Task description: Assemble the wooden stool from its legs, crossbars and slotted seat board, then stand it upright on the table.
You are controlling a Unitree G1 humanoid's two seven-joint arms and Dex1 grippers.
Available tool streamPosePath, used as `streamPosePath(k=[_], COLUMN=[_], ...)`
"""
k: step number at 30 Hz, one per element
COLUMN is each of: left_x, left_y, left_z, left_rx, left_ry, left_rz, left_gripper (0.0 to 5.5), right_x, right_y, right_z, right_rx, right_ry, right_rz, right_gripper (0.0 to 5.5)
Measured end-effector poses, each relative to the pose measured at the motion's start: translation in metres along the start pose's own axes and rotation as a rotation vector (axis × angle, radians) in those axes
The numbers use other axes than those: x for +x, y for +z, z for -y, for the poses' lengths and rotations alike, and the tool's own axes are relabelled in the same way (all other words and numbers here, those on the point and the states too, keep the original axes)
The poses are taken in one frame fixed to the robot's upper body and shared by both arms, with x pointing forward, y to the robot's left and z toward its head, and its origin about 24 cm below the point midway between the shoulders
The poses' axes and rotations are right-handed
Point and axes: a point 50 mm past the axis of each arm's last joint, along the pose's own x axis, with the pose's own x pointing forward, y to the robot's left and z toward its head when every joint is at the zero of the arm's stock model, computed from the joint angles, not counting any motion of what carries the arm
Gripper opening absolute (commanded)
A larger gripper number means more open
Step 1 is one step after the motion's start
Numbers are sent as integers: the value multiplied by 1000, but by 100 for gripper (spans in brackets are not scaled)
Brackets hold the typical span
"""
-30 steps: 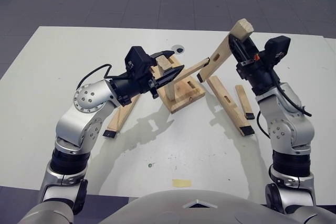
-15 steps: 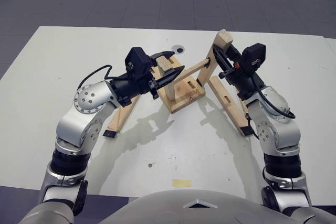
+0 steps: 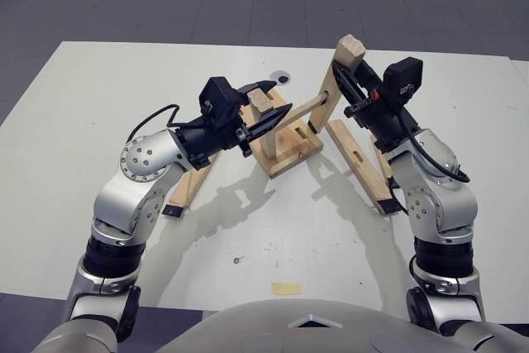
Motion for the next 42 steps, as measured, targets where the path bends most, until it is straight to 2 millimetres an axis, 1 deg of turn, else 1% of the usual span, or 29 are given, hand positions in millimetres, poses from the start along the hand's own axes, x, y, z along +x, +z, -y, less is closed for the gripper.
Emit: streamPosePath(k=[6, 11, 15, 18, 21, 23, 29, 33, 34, 37, 40, 42], left_x=[-3, -10, -16, -17, -18, -18, -17, -17, -16, -16, -15, -14], left_y=[0, 1, 0, 0, -1, -1, -1, -2, -2, -2, -2, -3], left_z=[-1, -6, -7, -7, -7, -7, -6, -5, -5, -5, -5, -5], left_rx=[0, 8, 8, 7, 4, 4, 4, 6, 10, 13, 14, 15], left_ry=[2, 6, 6, 6, 12, 12, 16, 20, 18, 17, 20, 19], left_rz=[0, -9, -17, -21, -23, -23, -22, -21, -21, -22, -21, -25], left_gripper=[202, 202, 202, 202, 202, 202, 202, 202, 202, 202, 202, 202], right_x=[1, 1, 1, 3, 6, 7, 5, -1, -3, -5, -6, -6], right_y=[3, 8, 12, 17, 28, 30, 28, 19, 16, 14, 6, 5], right_z=[0, -2, 2, 2, -5, -6, -6, -3, -1, 2, 7, 9], right_rx=[-1, 71, 102, 83, 60, 77, 107, 151, 186, 237, 283, 302], right_ry=[5, 31, 15, 17, 54, 63, 64, 50, 39, 29, 13, 14], right_rz=[10, -31, -43, -33, 15, 20, -11, -86, -105, -112, -152, -164], right_gripper=[99, 100, 100, 99, 99, 99, 99, 99, 99, 99, 99, 99])
